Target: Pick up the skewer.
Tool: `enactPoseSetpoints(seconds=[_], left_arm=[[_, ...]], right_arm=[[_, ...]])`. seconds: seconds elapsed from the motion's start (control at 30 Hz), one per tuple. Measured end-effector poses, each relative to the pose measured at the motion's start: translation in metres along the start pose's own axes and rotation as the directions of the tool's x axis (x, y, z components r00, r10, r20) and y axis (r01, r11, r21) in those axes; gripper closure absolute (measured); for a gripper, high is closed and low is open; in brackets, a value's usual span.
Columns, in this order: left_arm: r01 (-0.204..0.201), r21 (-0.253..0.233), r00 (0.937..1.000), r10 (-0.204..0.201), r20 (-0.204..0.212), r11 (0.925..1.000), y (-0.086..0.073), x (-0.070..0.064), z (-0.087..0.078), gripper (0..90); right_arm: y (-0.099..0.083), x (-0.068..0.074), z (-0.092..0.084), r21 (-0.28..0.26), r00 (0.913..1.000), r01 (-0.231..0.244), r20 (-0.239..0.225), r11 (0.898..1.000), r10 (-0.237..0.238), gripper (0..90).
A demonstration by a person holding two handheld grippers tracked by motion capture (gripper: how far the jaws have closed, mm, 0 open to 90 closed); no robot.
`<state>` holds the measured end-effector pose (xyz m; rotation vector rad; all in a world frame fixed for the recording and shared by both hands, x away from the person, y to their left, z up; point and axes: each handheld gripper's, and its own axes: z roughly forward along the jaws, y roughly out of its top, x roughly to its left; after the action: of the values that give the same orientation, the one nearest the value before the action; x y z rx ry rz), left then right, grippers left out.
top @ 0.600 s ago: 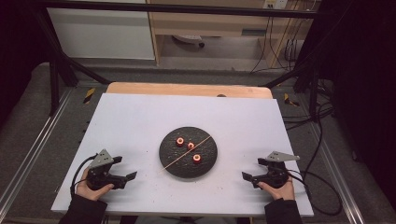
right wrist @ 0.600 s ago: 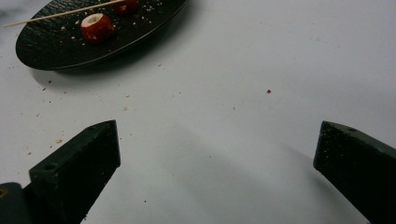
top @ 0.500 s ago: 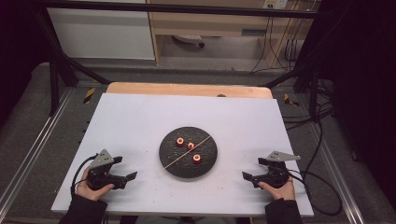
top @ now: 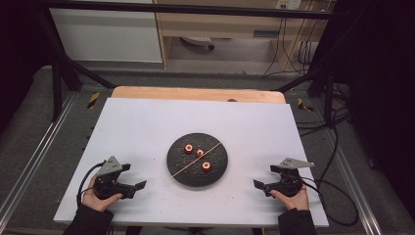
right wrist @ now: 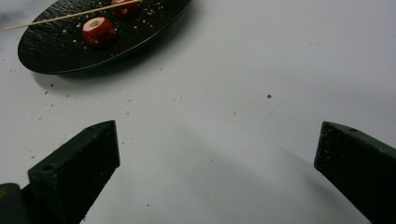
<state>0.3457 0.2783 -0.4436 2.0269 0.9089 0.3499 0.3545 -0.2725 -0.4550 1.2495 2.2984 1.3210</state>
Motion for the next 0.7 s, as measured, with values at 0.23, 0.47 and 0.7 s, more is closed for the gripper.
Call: enactPoseSetpoints(seconds=[0.23,0.47,0.7], left_arm=[[-0.012,0.007,0.9999,0.011,0.004,0.9999,0.005,-0.004,0.002,7.5],[-0.024,0.013,0.9997,0.023,0.008,0.9996,0.01,-0.008,0.003,7.6],[-0.034,0.029,0.9994,0.033,0.009,0.999,0.019,-0.014,0.005,7.6]], right_arm=[[0.0,0.0,0.0,-0.003,1.0,0.005,0.0,1.0,-0.005,0.6],[0.001,0.0,0.0,-0.001,1.0,0.005,0.002,1.0,-0.005,0.6],[0.001,0.001,0.0,-0.001,1.0,0.009,0.004,1.0,-0.009,0.6]])
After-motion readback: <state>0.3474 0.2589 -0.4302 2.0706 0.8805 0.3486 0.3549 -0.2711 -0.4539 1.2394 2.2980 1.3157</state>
